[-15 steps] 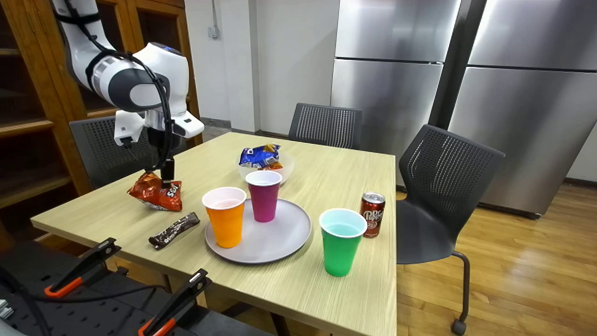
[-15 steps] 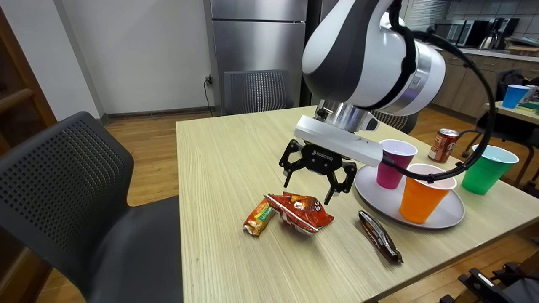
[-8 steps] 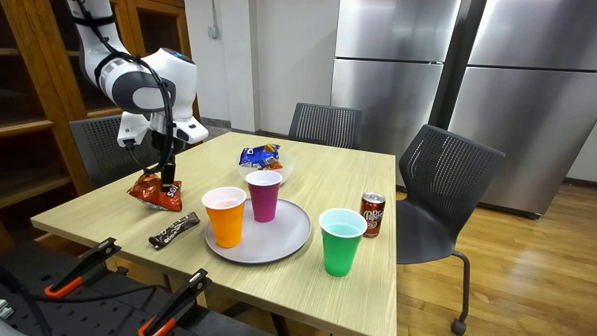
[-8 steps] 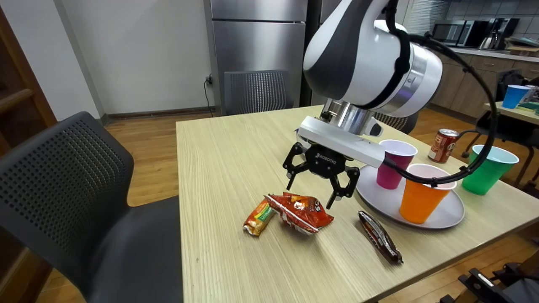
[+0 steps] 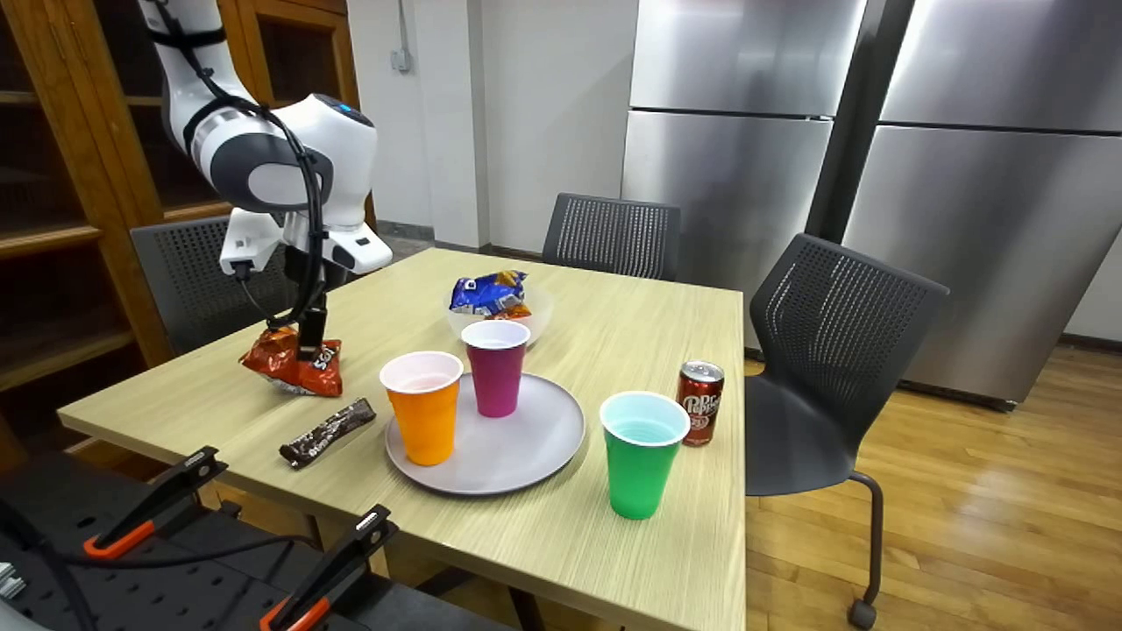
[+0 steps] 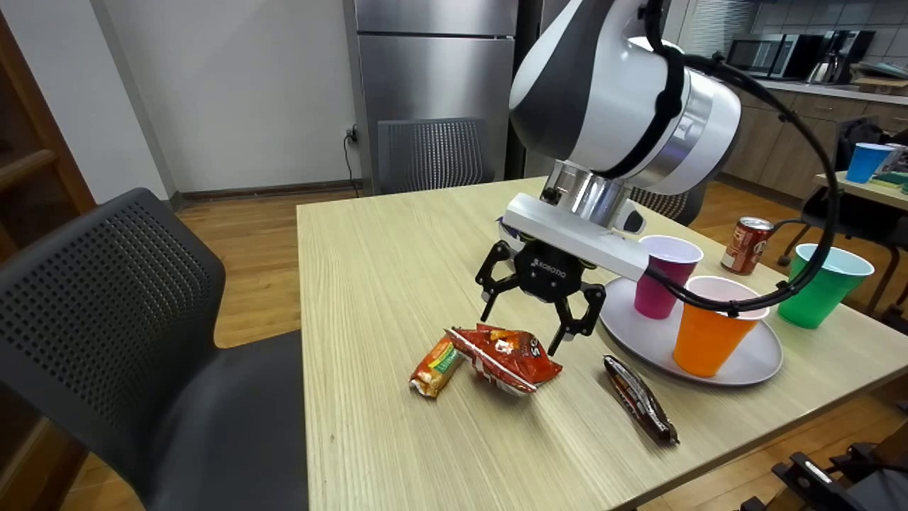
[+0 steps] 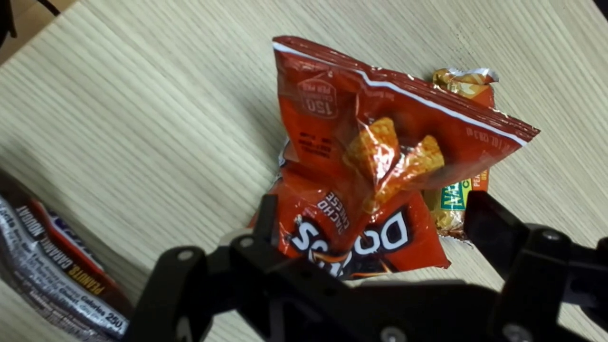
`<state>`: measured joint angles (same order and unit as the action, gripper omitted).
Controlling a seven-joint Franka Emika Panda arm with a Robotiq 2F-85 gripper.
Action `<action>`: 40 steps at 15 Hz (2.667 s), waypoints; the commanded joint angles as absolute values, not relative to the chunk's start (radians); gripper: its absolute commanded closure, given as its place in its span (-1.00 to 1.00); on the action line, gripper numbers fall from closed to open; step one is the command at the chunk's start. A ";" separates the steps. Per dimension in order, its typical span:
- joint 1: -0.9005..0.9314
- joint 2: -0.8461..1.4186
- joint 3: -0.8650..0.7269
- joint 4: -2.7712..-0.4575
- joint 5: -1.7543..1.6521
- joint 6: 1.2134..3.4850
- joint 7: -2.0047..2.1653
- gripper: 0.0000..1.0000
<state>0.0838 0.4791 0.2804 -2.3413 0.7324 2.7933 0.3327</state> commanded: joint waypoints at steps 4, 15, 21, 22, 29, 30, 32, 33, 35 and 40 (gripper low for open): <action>0.068 0.488 0.274 -2.312 0.803 2.725 0.265 -0.31; 0.076 0.485 0.261 -2.310 0.832 2.703 0.241 1.00; 0.064 0.450 0.273 -2.318 0.852 2.690 0.208 1.00; 0.064 0.441 0.273 -2.319 0.859 2.687 0.195 1.00; 0.067 0.326 0.256 -2.340 0.872 2.607 0.124 1.00; 0.069 0.310 0.249 -2.340 0.870 2.597 0.119 1.00; 0.073 0.281 0.236 -2.338 0.863 2.580 0.109 1.00; 0.074 0.267 0.228 -2.338 0.859 2.573 0.103 1.00; 0.077 0.242 0.210 -2.334 0.848 2.566 0.095 1.00; 0.077 0.199 0.167 -2.322 0.797 2.552 0.078 1.00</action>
